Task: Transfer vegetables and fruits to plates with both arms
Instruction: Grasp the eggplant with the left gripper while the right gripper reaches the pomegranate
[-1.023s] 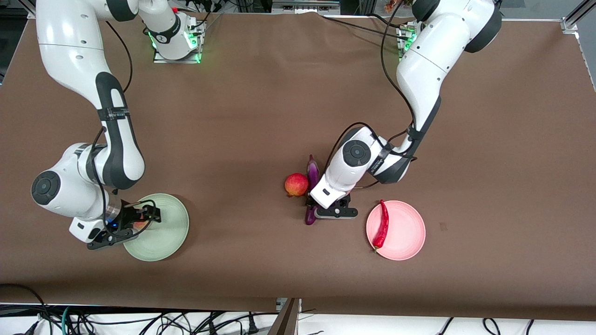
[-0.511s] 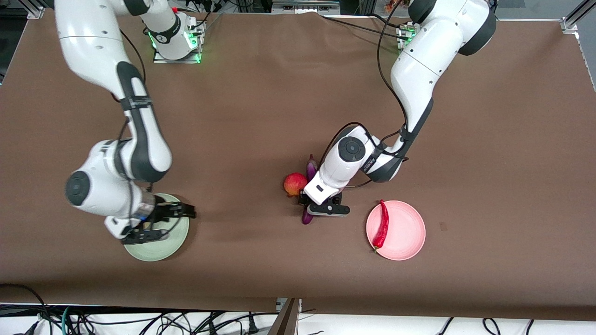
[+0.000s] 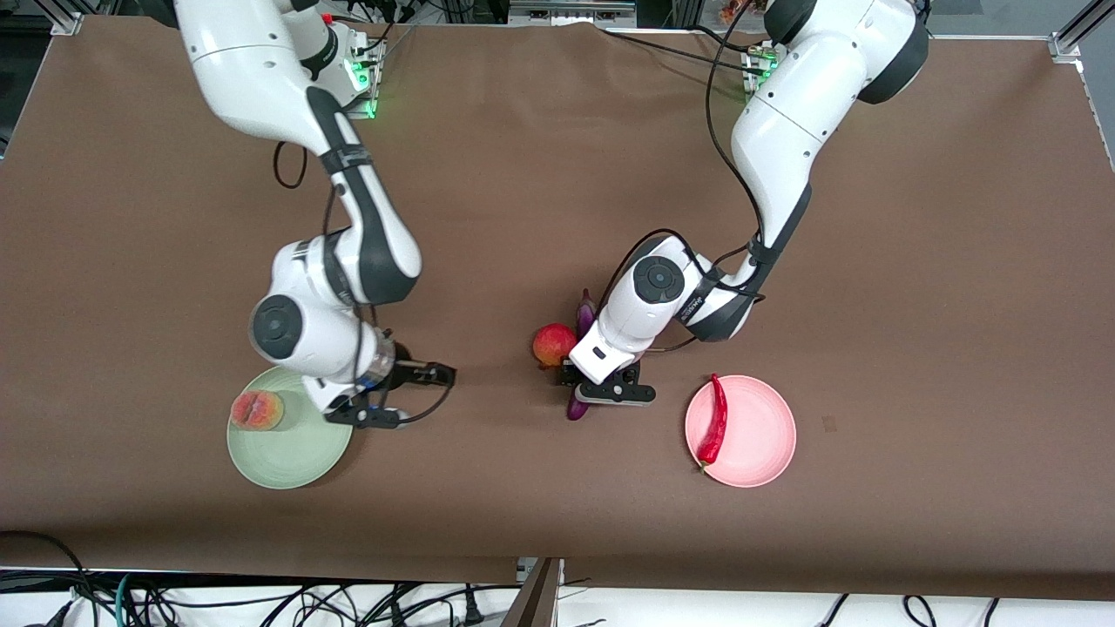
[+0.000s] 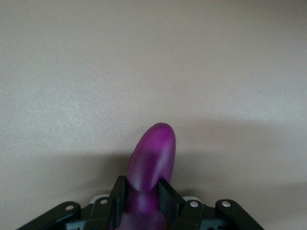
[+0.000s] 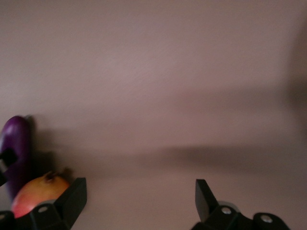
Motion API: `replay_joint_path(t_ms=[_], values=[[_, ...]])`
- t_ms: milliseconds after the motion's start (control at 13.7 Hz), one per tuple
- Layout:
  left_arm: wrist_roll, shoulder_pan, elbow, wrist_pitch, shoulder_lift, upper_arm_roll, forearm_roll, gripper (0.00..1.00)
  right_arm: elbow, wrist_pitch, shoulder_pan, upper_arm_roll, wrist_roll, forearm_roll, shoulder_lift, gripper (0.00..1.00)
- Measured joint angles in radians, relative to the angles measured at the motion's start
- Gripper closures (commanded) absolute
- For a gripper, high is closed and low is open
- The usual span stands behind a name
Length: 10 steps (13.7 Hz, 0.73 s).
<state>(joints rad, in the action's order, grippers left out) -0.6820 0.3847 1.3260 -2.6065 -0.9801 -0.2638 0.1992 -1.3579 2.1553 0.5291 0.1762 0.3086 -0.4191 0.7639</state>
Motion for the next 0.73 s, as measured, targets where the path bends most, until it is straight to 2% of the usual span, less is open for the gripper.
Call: replay_joint_path(t_ms=[219,731], values=[[0.001,-0.012,-0.010,0.040,0.006,0.008,0.000,1.00,0.000,0.051,0.066,0.000,0.101,0.000,0.000,0.00],[0.154,-0.123,-0.039,0.309,0.135,0.020,0.003,1.00,-0.005,0.169,0.203,-0.006,0.277,0.000,0.027,0.00]])
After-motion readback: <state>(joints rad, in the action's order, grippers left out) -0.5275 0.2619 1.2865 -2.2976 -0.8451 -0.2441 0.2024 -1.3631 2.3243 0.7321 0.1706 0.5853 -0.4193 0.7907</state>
